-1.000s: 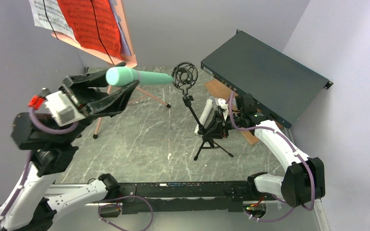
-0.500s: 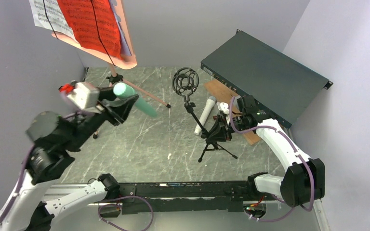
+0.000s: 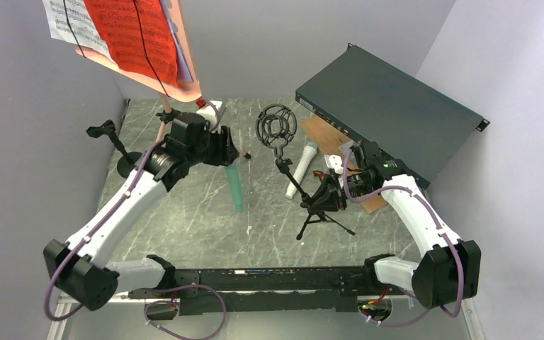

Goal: Pack up the instrument practice props
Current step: Remove the microphone from the microphone stand, then place the microphone at the center of the board.

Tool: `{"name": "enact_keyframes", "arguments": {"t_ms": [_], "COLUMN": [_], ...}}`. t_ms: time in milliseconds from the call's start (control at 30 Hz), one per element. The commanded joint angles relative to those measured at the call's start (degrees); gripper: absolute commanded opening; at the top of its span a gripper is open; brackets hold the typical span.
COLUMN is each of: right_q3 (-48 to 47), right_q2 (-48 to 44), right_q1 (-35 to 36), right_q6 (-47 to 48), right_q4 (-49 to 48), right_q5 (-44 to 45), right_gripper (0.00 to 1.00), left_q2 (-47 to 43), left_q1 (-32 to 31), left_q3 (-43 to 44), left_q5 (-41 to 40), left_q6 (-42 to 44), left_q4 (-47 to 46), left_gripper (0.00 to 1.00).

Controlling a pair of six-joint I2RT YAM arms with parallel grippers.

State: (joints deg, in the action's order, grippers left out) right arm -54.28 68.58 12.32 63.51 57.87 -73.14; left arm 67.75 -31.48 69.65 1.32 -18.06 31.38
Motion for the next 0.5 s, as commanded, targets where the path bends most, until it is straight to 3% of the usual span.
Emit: {"name": "enact_keyframes", "arguments": {"t_ms": [0,200,467], "right_q3": [-3.53,-3.80,-3.90], "right_q2": [-2.16,-2.44,-3.16], "right_q1": [-3.31,-3.95,-4.84], "right_q6": [4.35,4.93,5.26], "right_q4": [0.67,1.39,1.99], "right_q5": [-4.22,-5.05,-5.72], "right_gripper": [0.00,0.00,0.00], "left_q2": [5.17,20.11,42.37], "left_q1": [4.08,5.37,5.47], "left_q3": [1.04,7.58,26.25], "left_q5": [17.14,24.41,25.00], "left_q6": [-7.01,-5.72,-1.23], "left_q4": [-3.88,-3.68,0.52], "left_gripper": [0.00,0.00,0.03]}}
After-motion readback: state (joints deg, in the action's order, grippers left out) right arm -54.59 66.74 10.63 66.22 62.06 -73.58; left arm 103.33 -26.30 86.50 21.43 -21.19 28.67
